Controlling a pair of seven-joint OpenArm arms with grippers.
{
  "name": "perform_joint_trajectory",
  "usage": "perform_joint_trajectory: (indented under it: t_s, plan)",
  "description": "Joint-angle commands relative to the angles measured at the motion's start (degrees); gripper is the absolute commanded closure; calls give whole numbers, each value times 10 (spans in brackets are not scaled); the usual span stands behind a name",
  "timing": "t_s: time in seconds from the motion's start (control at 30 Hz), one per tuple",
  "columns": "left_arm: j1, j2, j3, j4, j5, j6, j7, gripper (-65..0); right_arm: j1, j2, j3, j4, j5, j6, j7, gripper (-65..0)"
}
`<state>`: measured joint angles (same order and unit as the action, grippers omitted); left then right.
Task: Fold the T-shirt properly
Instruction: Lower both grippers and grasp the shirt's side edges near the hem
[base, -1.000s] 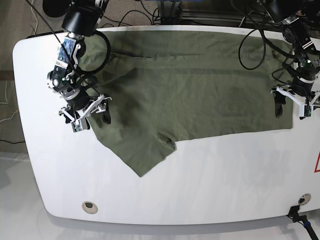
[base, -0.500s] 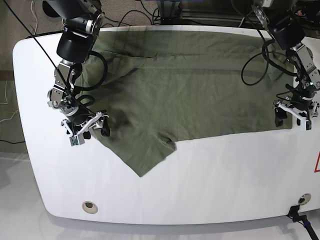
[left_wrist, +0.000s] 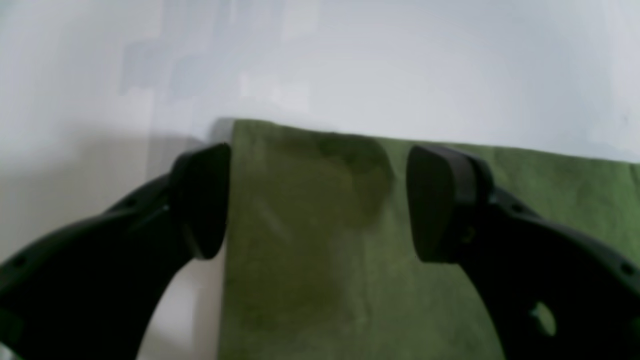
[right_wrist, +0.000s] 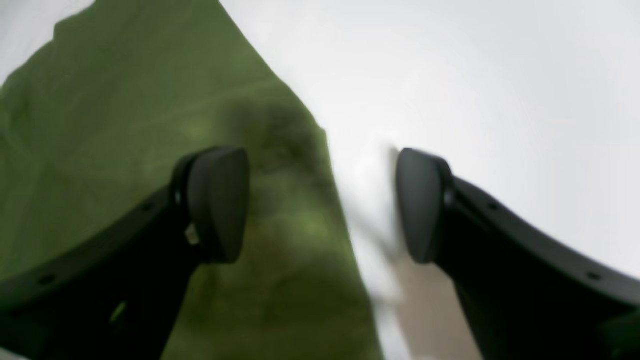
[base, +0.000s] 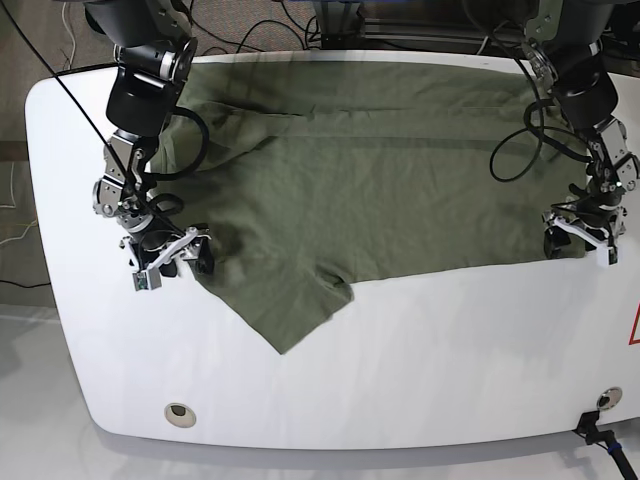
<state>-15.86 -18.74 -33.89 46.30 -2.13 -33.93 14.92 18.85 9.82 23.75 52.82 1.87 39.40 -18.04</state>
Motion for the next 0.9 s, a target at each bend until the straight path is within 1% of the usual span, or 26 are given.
perform_joint_trajectory:
  t_s: [0.0, 0.03, 0.13, 0.23, 0.3, 0.47, 0.6, 0.7, 0.77, 0.87]
  plan:
    - [-12, -11, 0, 8, -8, -3, -9, -503, 3, -4, -24, 9, 8, 6, 3, -448]
    - [-13, -11, 0, 8, -9, -3, -9, -503, -1, -5, -31, 9, 9, 6, 3, -448]
    - [-14, -12, -1, 8, -10, -3, -9, -503, -9, -22, -36, 10, 9, 6, 3, -446]
    - [-14, -12, -1, 8, -10, -4, -9, -503, -15, -25, -37, 11, 9, 6, 3, -446]
    - [-14, -10, -1, 8, -10, -4, -9, -503, -16, -35, -37, 11, 8, 6, 3, -446]
    - [-12, -9, -1, 8, -11, -4, -8, -503, -19, -36, -37, 11, 8, 6, 3, -443]
    - [-11, -9, -2, 8, -13, -5, -8, -503, -28, -36, -37, 17, 8, 6, 3, -415]
    - [-10, -9, -2, 9, -38, -5, -7, -503, -30, -37, -37, 24, 7, 6, 3, -400]
    - [-10, -9, -1, 9, -42, -5, -6, -502, -30, -37, -37, 23, 7, 6, 3, -371]
    - [-10, -9, -1, 9, -42, -5, -6, -502, -30, -37, -37, 23, 7, 6, 3, -297]
